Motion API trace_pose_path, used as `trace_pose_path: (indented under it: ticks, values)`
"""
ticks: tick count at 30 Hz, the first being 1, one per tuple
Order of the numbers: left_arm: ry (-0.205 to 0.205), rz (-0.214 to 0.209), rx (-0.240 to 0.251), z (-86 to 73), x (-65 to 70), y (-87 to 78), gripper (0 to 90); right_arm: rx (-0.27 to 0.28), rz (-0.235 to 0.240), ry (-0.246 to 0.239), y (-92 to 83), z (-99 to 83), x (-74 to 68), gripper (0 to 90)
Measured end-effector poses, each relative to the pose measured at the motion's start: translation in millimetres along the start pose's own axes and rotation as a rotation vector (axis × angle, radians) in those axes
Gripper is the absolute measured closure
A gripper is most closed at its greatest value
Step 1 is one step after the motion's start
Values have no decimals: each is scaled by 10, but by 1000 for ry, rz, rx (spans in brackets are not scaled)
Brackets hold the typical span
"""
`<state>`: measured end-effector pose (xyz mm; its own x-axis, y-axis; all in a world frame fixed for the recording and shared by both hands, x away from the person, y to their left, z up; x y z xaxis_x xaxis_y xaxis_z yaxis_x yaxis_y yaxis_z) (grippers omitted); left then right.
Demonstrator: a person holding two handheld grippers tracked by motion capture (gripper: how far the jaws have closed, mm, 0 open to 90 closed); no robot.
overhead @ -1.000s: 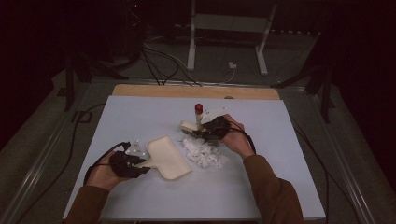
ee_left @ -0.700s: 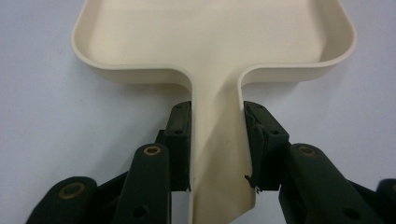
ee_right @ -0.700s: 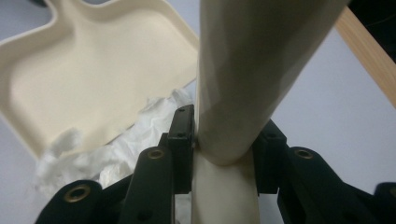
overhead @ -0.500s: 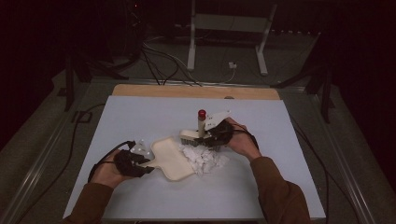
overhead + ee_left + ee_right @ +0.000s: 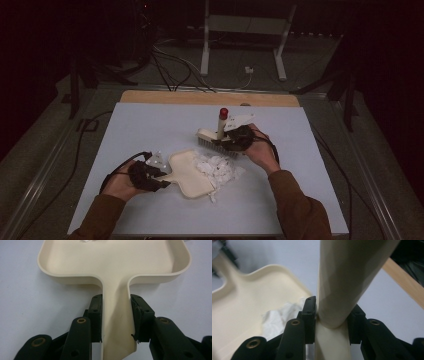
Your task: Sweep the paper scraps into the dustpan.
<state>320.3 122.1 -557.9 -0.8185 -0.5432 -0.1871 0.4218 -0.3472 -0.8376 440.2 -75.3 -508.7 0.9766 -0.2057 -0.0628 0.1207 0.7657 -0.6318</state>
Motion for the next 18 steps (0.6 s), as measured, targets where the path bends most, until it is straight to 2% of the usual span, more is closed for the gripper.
trace_pose_path:
  ticks: [3, 5, 9, 13, 18]
  values:
    - [8, 6, -3, -8, 2, -4, 664, 29, -56, 69, -110, -17, 62, 666]
    - [11, 8, -3, -13, -2, -9, 663, 54, -68, 102, -180, -27, 43, 667]
    - [14, 15, -11, -35, -18, -19, 663, 54, -99, 136, -292, -100, 16, 666]
    - [23, 18, -20, -67, -29, -49, 663, 53, -127, 201, -371, -225, 31, 666]
    - [19, 20, -23, -128, -37, -97, 663, 52, -138, 227, -424, -344, 35, 666]
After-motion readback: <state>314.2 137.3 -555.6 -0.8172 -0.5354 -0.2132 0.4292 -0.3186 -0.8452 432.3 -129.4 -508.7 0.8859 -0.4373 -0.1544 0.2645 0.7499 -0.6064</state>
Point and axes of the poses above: each handheld gripper's, and its own axes: y roughly forward along the jaws, z roughly out of its top, x roughly to its right, the point moved 10 cm from there along y, roughly forward along the jaws, and after that the axes turned 15 degrees about z, right-handed, at the moved point
